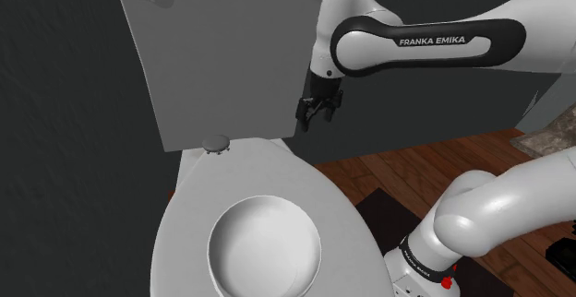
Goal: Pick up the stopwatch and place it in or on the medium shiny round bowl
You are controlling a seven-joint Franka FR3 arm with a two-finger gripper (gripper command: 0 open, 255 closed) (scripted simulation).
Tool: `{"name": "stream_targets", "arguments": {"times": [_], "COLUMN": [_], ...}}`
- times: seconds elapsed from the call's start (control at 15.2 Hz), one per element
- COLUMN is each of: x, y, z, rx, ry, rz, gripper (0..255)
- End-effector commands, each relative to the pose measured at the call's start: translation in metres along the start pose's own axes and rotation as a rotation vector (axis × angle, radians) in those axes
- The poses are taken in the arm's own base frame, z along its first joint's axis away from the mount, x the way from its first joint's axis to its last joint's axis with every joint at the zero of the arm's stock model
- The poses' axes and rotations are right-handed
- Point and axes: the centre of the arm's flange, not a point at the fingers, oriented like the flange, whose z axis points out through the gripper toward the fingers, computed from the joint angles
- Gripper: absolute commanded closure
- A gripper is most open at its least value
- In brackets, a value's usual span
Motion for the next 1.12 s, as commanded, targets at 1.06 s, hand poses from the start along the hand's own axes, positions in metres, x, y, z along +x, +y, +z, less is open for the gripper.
{"name": "stream_targets", "arguments": {"times": [1.06], "x": [0.125], "y": [-0.196], "z": [0.045], "rx": [0.028], "ry": [-0.037], "rz": [0.103], "gripper": [0]}}
